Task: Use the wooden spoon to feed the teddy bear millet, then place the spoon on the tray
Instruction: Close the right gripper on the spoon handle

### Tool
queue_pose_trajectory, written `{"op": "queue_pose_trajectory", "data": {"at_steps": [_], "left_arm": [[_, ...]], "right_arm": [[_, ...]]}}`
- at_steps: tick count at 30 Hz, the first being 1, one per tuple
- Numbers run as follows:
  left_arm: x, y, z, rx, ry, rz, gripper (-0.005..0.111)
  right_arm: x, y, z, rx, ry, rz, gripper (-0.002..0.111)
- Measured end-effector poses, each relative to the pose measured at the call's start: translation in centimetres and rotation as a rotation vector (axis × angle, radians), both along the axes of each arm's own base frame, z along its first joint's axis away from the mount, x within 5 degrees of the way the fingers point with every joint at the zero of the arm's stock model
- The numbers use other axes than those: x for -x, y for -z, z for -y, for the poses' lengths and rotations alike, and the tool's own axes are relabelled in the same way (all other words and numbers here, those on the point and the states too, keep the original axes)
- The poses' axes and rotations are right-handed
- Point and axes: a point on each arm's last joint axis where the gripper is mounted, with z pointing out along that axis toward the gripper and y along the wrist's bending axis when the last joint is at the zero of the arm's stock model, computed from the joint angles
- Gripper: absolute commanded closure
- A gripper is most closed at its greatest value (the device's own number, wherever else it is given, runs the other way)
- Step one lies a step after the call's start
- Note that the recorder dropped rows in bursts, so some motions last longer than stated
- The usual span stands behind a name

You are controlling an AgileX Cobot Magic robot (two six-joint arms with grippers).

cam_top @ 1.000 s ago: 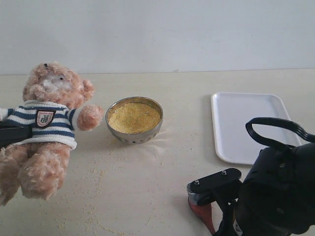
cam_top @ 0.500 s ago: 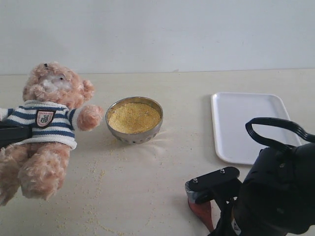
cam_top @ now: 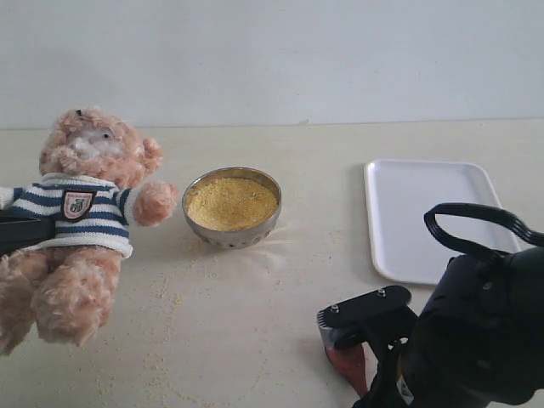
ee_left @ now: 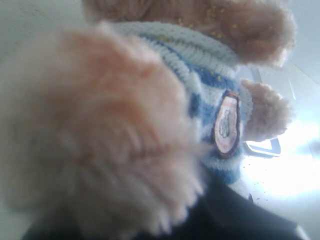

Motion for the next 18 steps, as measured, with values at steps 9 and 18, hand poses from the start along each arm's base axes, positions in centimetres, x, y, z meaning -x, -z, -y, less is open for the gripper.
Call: {"op": "queue_pose_trajectory", "data": {"at_steps": [9, 18], "left_arm": [[0.0, 0.0, 0.0, 0.0, 0.0, 0.0, 0.102], [0.0, 0.0, 0.0, 0.0, 0.0, 0.0, 0.102]], "right_arm": [[-0.1, -0.02, -0.14, -0.015, 0.0, 0.011, 0.068], [-0.11, -0.02, -0.15, -0.017, 0.002, 0.012, 0.068]]}}
